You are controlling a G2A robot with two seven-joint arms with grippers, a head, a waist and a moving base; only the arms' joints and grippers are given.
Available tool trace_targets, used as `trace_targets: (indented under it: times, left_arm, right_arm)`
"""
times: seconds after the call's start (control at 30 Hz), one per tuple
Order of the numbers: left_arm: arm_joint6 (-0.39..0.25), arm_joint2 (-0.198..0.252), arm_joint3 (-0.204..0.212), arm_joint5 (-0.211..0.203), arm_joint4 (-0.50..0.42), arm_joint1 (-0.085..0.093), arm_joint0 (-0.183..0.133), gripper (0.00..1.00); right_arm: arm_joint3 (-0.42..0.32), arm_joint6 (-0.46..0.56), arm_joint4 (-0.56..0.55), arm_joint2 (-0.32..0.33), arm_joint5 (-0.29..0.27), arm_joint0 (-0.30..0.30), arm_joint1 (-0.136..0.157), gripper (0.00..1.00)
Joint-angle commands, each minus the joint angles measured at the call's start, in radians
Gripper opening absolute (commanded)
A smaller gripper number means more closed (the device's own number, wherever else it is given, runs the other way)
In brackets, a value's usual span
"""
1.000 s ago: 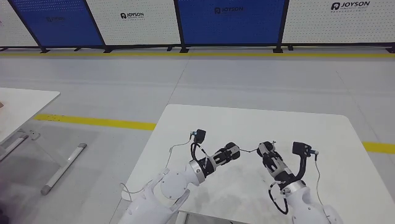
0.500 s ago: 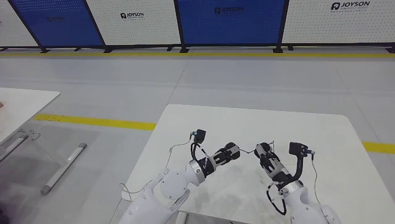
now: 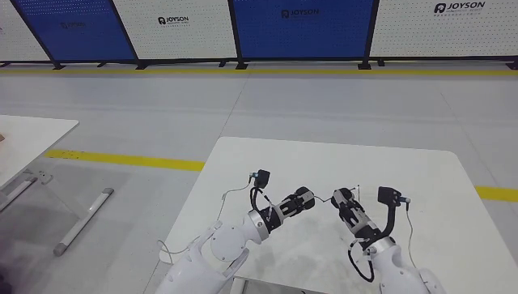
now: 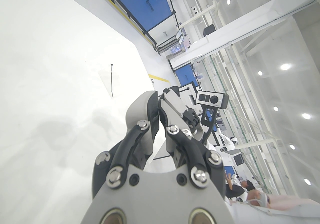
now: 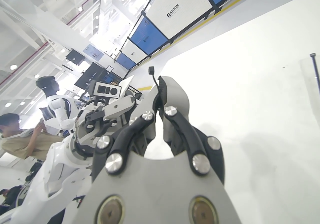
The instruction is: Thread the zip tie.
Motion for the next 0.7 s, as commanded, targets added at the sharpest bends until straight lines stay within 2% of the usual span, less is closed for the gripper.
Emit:
trace_targets:
  times: [0.0,0.4,0.67]
  left_arm:
    - [0.0,0.0,0.0,0.0,0.0,0.0,0.0,0.0]
    - [0.002,0.007,-0.003,0.009,-0.003,0.0,-0.002,0.0]
    - [0.022,0.01,-0.006,0.016,-0.002,0.0,-0.002,0.0]
  right_arm:
    - [0.001,-0.003,0.004,0.001,0.0,0.0,0.0,0.0]
    - [-0.01,-0.017,0.015,0.013,-0.004,-0.012,-0.001,0.0]
    - [-0.003,-0.001,0.018,0.014,0.013,-0.006,-0.002,0.0]
